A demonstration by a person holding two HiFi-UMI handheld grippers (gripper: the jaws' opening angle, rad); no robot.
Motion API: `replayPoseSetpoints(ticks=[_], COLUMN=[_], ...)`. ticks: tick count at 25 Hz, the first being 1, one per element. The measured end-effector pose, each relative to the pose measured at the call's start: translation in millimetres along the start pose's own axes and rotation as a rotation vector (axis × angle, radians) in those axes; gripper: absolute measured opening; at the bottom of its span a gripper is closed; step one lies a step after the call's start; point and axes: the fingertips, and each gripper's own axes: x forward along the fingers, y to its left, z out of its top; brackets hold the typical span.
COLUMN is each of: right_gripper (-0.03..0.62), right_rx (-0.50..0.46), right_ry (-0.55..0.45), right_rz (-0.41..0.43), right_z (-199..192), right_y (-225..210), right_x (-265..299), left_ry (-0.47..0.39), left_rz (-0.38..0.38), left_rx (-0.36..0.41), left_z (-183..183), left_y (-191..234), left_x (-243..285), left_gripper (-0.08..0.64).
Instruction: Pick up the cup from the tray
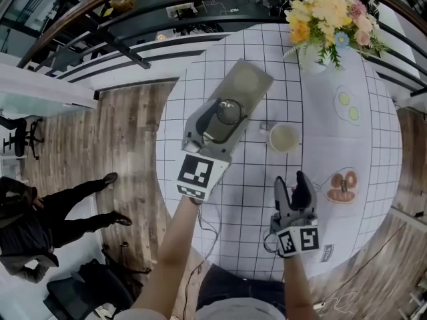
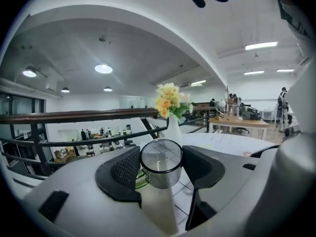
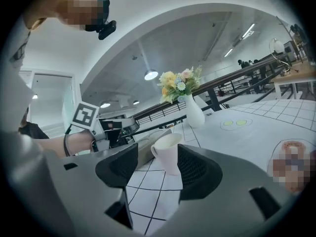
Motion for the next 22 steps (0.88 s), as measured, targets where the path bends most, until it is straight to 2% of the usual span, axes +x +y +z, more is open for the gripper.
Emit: replayPoseSetpoints(ticks=[4,8,12,22], right_gripper=[0.252,0.252,0.252,0.252], right_rx=[0.002,0.002,-0.002,-0.011], right_ry=[0.005,0.016,0.022,0.047], right_rz=[-0.013,-0.030,-0.036,-0.052], right_z=[-4.8,-11.1,-16.6,-31.3], right_y=[-0.5,-1.9,0.8,2.8], right_x=[-5.7,-13.2,-21.8,-39.2], left_ry=[0.026,0.102,0.144,0.217], left_rz=[-0.006,-0.030,-0.030,0.001], left_rx=[0.033,-0.031,-0.056,-0.092], left_z=[-18.2,-54.1,-83.5,-124.5], left_y=[-34.1,-67.8,-91.8,-97.7], left_x=[-40.1,-62.8,-68.7,-62.4], left_gripper=[0.275,0.275,0.275,0.275])
